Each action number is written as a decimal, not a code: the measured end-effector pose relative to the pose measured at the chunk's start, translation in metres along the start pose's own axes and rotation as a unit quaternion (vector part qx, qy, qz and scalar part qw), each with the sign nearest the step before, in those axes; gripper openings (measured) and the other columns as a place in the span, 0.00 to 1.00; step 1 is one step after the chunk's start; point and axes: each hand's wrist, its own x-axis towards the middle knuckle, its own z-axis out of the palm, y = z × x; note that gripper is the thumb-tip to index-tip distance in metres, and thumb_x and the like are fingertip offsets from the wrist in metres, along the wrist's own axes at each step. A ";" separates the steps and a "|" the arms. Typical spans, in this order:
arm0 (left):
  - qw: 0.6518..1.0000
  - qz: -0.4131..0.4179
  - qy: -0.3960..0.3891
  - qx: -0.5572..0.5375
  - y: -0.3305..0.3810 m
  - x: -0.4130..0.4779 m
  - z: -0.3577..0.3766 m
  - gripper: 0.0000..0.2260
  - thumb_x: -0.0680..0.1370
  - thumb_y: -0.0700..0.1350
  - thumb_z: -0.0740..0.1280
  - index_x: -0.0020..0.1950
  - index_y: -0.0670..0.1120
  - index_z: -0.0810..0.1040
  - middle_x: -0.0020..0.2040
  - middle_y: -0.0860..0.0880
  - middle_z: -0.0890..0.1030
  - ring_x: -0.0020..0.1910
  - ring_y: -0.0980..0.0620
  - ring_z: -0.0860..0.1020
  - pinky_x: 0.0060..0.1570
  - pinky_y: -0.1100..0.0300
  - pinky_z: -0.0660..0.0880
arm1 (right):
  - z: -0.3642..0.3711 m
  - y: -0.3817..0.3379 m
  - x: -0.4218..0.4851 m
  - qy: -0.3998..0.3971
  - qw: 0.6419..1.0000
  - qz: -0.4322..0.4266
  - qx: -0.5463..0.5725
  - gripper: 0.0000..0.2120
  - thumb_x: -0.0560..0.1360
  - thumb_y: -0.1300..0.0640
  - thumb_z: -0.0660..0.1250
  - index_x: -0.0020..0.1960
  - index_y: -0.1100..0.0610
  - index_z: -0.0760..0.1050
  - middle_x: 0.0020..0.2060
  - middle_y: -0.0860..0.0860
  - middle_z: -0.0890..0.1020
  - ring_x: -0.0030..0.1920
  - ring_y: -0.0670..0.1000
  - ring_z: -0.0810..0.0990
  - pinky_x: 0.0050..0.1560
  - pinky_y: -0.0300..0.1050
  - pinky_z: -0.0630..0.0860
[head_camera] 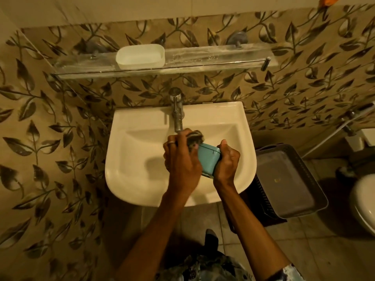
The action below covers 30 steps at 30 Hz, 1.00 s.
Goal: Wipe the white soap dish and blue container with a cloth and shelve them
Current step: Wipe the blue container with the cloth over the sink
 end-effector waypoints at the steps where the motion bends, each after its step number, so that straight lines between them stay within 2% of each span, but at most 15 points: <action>1: 0.999 -0.025 -0.008 -0.023 -0.006 0.003 -0.001 0.15 0.78 0.45 0.60 0.65 0.54 0.66 0.64 0.46 0.69 0.63 0.48 0.67 0.62 0.43 0.70 | 0.001 0.001 0.001 0.017 1.000 0.005 0.013 0.22 0.81 0.57 0.57 0.28 0.55 0.66 0.20 0.45 0.74 0.24 0.41 0.74 0.27 0.36 0.69; 4: 0.999 0.014 -0.021 -0.036 0.008 -0.018 0.007 0.13 0.78 0.49 0.59 0.62 0.57 0.66 0.65 0.47 0.68 0.65 0.51 0.64 0.65 0.49 0.68 | -0.002 0.001 -0.006 0.009 1.000 -0.028 -0.007 0.18 0.76 0.46 0.61 0.29 0.50 0.72 0.25 0.46 0.76 0.30 0.43 0.76 0.34 0.44 0.73; 6: 0.994 0.103 -0.046 0.011 0.026 -0.042 0.018 0.15 0.76 0.49 0.61 0.61 0.57 0.66 0.65 0.49 0.67 0.67 0.50 0.61 0.66 0.51 0.63 | -0.008 0.004 -0.011 -0.033 0.999 -0.029 -0.008 0.14 0.70 0.36 0.67 0.40 0.47 0.74 0.37 0.46 0.79 0.41 0.46 0.77 0.50 0.49 0.77; 7: 0.989 0.136 -0.050 0.039 0.028 -0.046 0.021 0.15 0.75 0.49 0.61 0.62 0.55 0.67 0.65 0.49 0.68 0.68 0.49 0.61 0.66 0.48 0.63 | -0.011 0.004 -0.012 -0.044 0.999 -0.009 -0.008 0.13 0.70 0.38 0.68 0.44 0.46 0.73 0.40 0.46 0.78 0.43 0.47 0.77 0.54 0.49 0.77; 8: 0.987 0.145 -0.048 0.055 0.024 -0.040 0.022 0.15 0.75 0.51 0.59 0.62 0.54 0.68 0.65 0.48 0.69 0.67 0.47 0.62 0.66 0.47 0.64 | -0.013 0.002 -0.010 -0.034 0.999 -0.011 -0.020 0.07 0.74 0.44 0.66 0.42 0.45 0.74 0.38 0.44 0.79 0.41 0.45 0.78 0.51 0.49 0.78; 9: 0.989 0.130 -0.047 0.059 0.018 -0.027 0.021 0.15 0.76 0.52 0.57 0.62 0.52 0.70 0.64 0.47 0.71 0.67 0.46 0.64 0.66 0.46 0.65 | -0.013 0.004 -0.002 -0.015 1.000 -0.023 -0.011 0.12 0.78 0.50 0.61 0.36 0.47 0.75 0.33 0.43 0.79 0.36 0.43 0.78 0.44 0.46 0.78; 13: 0.998 -0.022 -0.052 -0.042 -0.001 0.009 0.015 0.13 0.78 0.44 0.60 0.62 0.55 0.69 0.64 0.47 0.69 0.65 0.46 0.65 0.64 0.42 0.67 | -0.001 -0.004 0.011 0.046 0.999 -0.006 0.001 0.22 0.80 0.54 0.57 0.28 0.52 0.70 0.22 0.45 0.76 0.26 0.41 0.76 0.31 0.41 0.71; 15: 0.998 0.008 -0.058 -0.031 0.017 -0.010 0.022 0.13 0.77 0.49 0.57 0.60 0.56 0.69 0.65 0.47 0.69 0.67 0.46 0.65 0.67 0.42 0.64 | -0.015 0.008 0.006 0.025 0.999 0.019 -0.020 0.18 0.81 0.56 0.57 0.33 0.55 0.73 0.28 0.48 0.78 0.29 0.42 0.76 0.34 0.44 0.75; 18: 0.989 0.123 -0.084 0.014 0.034 -0.042 0.030 0.16 0.73 0.52 0.55 0.60 0.56 0.67 0.65 0.47 0.71 0.68 0.45 0.63 0.67 0.46 0.62 | -0.028 0.012 -0.005 -0.065 0.992 0.104 -0.026 0.09 0.81 0.60 0.56 0.53 0.60 0.73 0.45 0.54 0.79 0.39 0.41 0.78 0.54 0.46 0.79; 19: 0.988 0.134 -0.072 0.016 0.033 -0.036 0.029 0.15 0.74 0.52 0.56 0.60 0.55 0.68 0.64 0.47 0.71 0.68 0.45 0.64 0.66 0.46 0.63 | -0.026 0.007 0.000 -0.031 0.997 0.075 -0.012 0.09 0.81 0.61 0.56 0.49 0.61 0.74 0.41 0.54 0.79 0.37 0.41 0.78 0.48 0.41 0.80; 21: 0.995 0.080 -0.056 -0.009 0.016 -0.012 0.026 0.11 0.77 0.50 0.58 0.59 0.56 0.68 0.62 0.48 0.71 0.66 0.45 0.67 0.65 0.44 0.67 | -0.016 -0.003 0.011 0.046 0.999 0.000 -0.025 0.16 0.80 0.59 0.59 0.34 0.59 0.74 0.30 0.52 0.76 0.30 0.44 0.77 0.34 0.40 0.75; 23: 0.988 -0.067 -0.064 -0.121 0.004 0.015 0.018 0.10 0.79 0.45 0.58 0.57 0.58 0.68 0.59 0.50 0.72 0.61 0.44 0.72 0.60 0.39 0.73 | -0.007 -0.013 0.014 0.062 0.998 0.016 -0.018 0.21 0.78 0.52 0.63 0.28 0.56 0.70 0.25 0.51 0.75 0.29 0.50 0.76 0.32 0.43 0.72; 25: 0.925 -0.208 -0.046 -0.314 0.000 0.032 0.008 0.10 0.81 0.42 0.56 0.57 0.54 0.72 0.57 0.46 0.78 0.54 0.44 0.77 0.58 0.37 0.74 | -0.012 -0.014 0.014 0.055 0.998 0.035 0.016 0.20 0.75 0.50 0.68 0.28 0.58 0.70 0.23 0.49 0.75 0.28 0.48 0.76 0.30 0.41 0.72; 27: 0.869 -0.266 0.003 -0.418 0.004 0.038 -0.004 0.10 0.82 0.40 0.55 0.55 0.52 0.73 0.54 0.45 0.79 0.52 0.45 0.77 0.58 0.42 0.74 | -0.020 -0.016 0.016 0.000 0.999 0.033 0.029 0.18 0.70 0.49 0.73 0.30 0.60 0.72 0.25 0.51 0.75 0.30 0.48 0.76 0.30 0.40 0.73; 30: 0.839 -0.258 0.065 -0.475 0.004 0.035 -0.014 0.09 0.82 0.40 0.55 0.56 0.50 0.73 0.51 0.47 0.79 0.48 0.48 0.78 0.53 0.47 0.75 | -0.027 -0.020 0.026 -0.133 0.991 -0.009 0.000 0.17 0.72 0.55 0.71 0.29 0.57 0.69 0.25 0.48 0.72 0.30 0.46 0.72 0.30 0.40 0.70</action>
